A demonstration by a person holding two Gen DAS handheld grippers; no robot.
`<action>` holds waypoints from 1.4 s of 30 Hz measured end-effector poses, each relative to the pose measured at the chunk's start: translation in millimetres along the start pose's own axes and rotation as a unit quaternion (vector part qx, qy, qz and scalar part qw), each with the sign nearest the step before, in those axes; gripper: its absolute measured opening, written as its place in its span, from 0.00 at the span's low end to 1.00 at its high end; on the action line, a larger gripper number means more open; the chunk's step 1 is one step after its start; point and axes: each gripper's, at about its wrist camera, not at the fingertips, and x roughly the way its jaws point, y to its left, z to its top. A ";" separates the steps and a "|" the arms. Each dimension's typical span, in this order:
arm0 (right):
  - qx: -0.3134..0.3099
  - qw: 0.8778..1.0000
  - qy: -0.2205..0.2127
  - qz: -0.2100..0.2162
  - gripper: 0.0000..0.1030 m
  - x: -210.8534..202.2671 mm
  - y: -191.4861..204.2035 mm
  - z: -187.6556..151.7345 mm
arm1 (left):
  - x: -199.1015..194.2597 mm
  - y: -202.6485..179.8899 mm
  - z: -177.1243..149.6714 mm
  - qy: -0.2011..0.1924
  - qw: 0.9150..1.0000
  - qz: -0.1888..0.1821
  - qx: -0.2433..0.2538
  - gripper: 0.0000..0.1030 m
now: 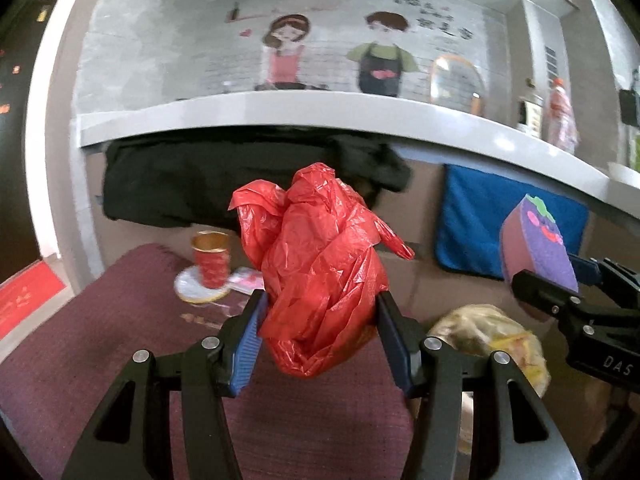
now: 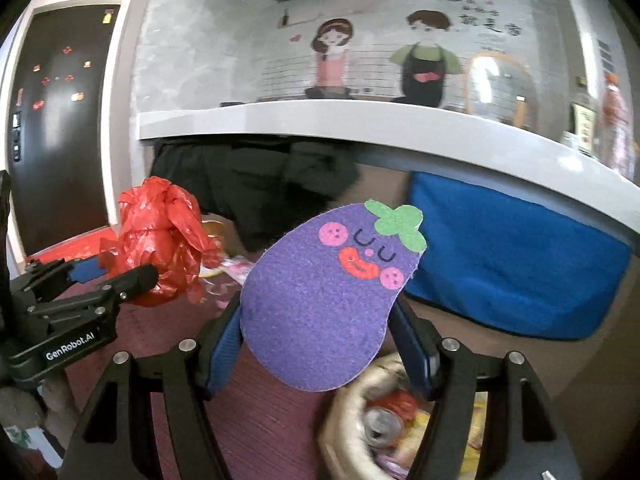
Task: Collect trash
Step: 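Carry the red bag and purple card over the bin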
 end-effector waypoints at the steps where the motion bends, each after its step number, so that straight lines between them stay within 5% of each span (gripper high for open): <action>1: 0.003 1.000 0.001 -0.005 0.64 -5.0 -9.9 -5.0 | 1.5 -7.7 -1.7 0.005 1.000 -0.007 0.001 0.54; 11: 0.039 0.998 0.020 -0.033 0.64 -3.8 -60.3 -35.0 | 27.7 -63.5 -24.9 0.060 0.996 -0.061 0.020 0.53; 42: 0.149 0.985 0.084 -0.038 0.64 42.9 -146.0 -109.1 | 110.1 -141.1 -56.2 0.118 0.982 -0.139 0.047 0.53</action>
